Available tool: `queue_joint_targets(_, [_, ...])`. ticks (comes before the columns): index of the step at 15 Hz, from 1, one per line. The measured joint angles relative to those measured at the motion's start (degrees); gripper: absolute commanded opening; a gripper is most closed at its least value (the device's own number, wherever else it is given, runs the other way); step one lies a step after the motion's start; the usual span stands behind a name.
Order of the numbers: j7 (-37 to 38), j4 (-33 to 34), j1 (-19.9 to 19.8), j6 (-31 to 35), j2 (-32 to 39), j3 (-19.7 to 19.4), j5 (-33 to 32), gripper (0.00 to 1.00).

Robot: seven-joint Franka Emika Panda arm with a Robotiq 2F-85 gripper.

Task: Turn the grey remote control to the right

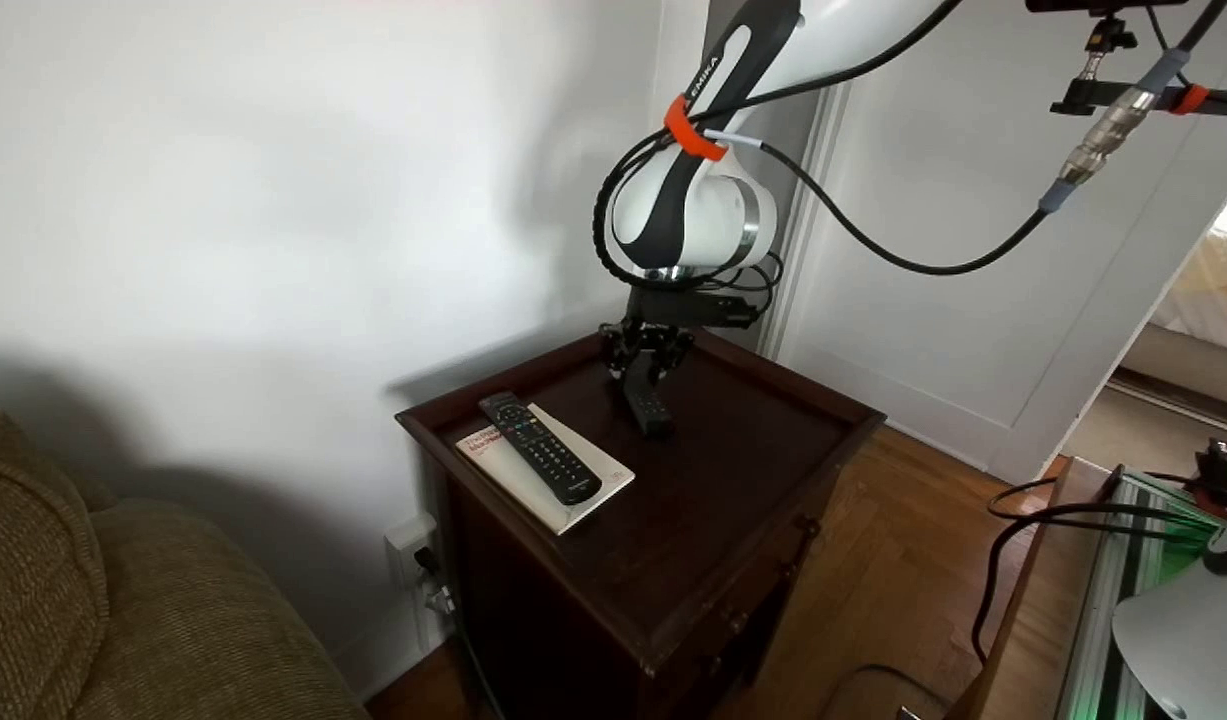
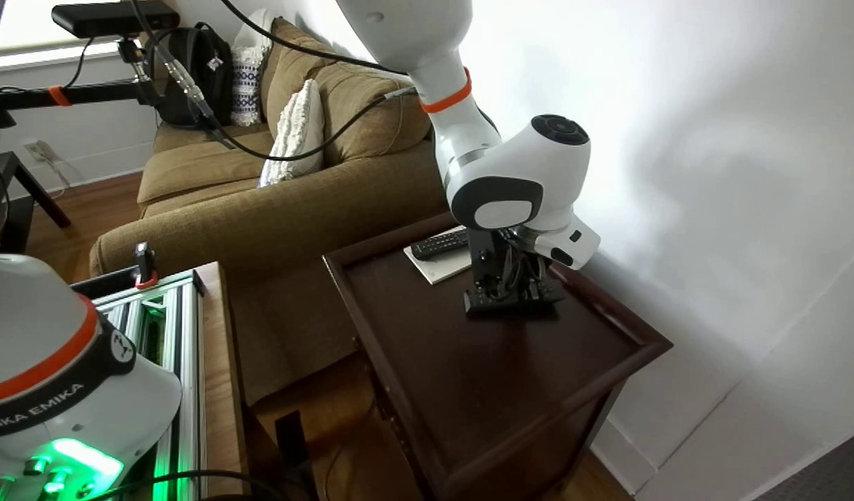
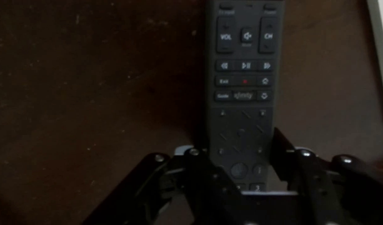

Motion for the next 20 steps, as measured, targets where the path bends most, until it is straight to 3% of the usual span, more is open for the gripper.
queue_joint_targets(8, [20.99,-0.61,6.60,3.59,0.28,-7.59,1.31,0.26])
queue_joint_targets(20, [31.14,-0.82,6.06,3.58,0.67,-5.64,12.37,0.26])
